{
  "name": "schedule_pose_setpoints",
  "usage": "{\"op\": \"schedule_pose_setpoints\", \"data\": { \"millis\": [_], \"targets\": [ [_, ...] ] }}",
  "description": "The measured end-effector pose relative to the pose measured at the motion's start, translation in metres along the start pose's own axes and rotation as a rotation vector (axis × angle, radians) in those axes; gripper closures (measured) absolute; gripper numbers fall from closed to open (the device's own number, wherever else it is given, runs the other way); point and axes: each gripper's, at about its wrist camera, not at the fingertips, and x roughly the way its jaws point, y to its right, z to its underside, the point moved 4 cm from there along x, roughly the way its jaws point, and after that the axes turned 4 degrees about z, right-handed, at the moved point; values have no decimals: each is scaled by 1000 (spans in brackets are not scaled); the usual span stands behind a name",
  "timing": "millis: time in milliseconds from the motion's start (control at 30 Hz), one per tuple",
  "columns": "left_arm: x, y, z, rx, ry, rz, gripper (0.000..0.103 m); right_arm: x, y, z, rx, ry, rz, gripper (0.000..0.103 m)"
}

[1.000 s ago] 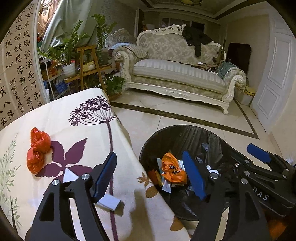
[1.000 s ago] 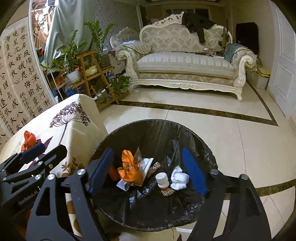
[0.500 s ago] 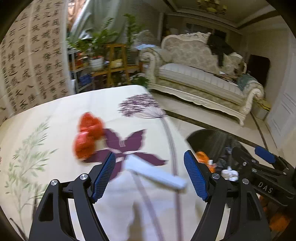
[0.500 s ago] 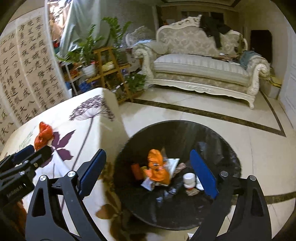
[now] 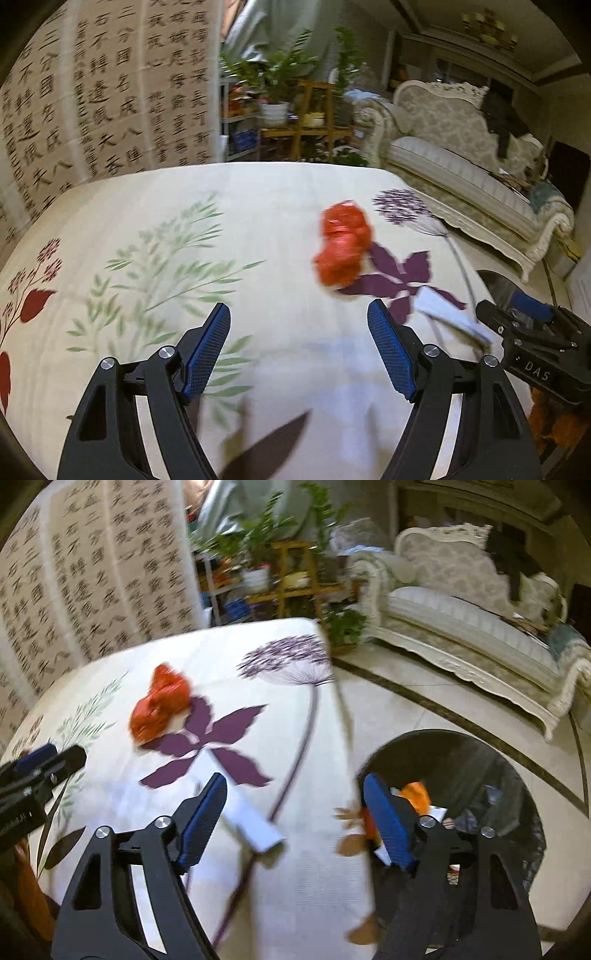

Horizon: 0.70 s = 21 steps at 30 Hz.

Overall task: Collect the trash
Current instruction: 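Return the right tool to the bed and grasp the white strip, then grasp the red plastic bag with the left tool while the right holds the white strip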

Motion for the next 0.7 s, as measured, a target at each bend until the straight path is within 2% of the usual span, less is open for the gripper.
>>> {"op": "schedule_pose_setpoints", "data": {
  "millis": [300,400,467,700],
  "targets": [
    [-2,-34,4,-63,-3,-19,29,11,-28,8,-105,-93,-29,59],
    [-2,-35,4,-73,-6,-1,29,12,-32,10,-133,-93,-20,73],
    [-1,-32,4,-69,-8,11,29,12,-35,9,-131,-96,-26,87],
    [5,-22,-1,-58,-13,52,29,15,-39,-2,-107,-78,-26,88]
  ]
}}
